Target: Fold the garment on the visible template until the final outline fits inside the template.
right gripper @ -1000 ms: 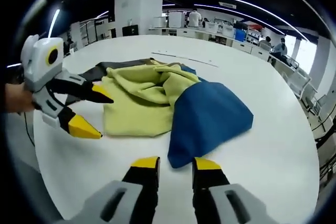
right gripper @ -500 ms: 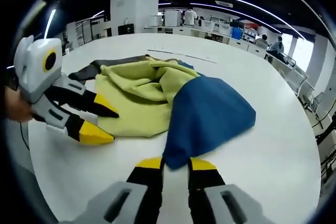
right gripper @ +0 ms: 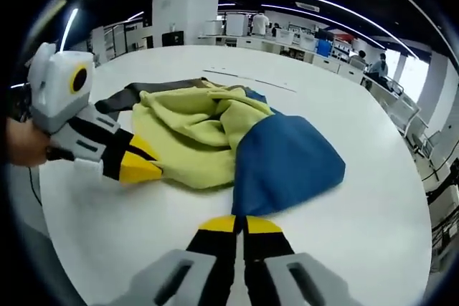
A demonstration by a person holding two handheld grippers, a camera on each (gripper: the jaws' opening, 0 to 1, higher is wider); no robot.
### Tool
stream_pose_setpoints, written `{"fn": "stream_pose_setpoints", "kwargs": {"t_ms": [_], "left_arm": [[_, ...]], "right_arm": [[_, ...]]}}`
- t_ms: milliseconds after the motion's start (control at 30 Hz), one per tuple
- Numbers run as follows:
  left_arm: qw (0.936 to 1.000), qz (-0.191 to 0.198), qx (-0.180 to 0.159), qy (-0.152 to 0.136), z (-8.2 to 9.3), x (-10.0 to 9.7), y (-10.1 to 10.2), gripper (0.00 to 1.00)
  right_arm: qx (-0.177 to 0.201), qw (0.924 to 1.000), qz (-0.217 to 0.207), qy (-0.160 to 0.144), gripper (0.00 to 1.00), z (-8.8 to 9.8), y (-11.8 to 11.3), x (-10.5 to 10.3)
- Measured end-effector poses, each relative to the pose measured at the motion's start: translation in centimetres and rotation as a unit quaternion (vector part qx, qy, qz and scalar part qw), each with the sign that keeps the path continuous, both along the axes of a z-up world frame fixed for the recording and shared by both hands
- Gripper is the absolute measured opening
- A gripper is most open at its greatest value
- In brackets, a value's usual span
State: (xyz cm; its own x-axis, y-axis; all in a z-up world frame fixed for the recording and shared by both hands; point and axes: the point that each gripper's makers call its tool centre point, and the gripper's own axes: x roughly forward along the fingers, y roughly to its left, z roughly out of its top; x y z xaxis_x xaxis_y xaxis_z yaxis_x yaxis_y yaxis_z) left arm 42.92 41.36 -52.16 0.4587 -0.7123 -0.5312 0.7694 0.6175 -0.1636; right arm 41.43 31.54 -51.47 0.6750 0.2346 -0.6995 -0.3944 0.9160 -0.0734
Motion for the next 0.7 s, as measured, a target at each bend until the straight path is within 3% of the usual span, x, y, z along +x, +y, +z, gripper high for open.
{"fn": "stream_pose_setpoints", "kwargs": {"t_ms": [167,267,400,567,700], "left_arm": [[1.0000,-0.004,-0.004,-0.003,0.9,-0.6,0.6,0.00],[1.0000,-0.006,-0.006,-0.005,1.6,-0.9,1.1,0.00],[0.9999,-0.008,-0.007,-0.006,2.3,-1.5,1.7,0.00],[0.9999,-0.013,-0.004,-0.010,2.9,-2.2,2.5,0.00],[0.9998,-0.017,-0.004,-0.013,3.5,-2.6,3.1,0.00]], "right_arm": [[0.003,0.9999,0.006,-0.014,0.00,2.4,-0.1,0.0],[0.011,0.9986,0.035,-0.038,0.00,4.2,0.6,0.2],[0.007,0.9980,0.047,-0.041,0.00,6.0,0.4,0.0],[-0.012,0.9975,0.046,-0.052,0.00,7.5,-1.0,0.6],[-0.054,0.9963,0.033,-0.058,0.00,7.7,-3.8,1.7]]}}
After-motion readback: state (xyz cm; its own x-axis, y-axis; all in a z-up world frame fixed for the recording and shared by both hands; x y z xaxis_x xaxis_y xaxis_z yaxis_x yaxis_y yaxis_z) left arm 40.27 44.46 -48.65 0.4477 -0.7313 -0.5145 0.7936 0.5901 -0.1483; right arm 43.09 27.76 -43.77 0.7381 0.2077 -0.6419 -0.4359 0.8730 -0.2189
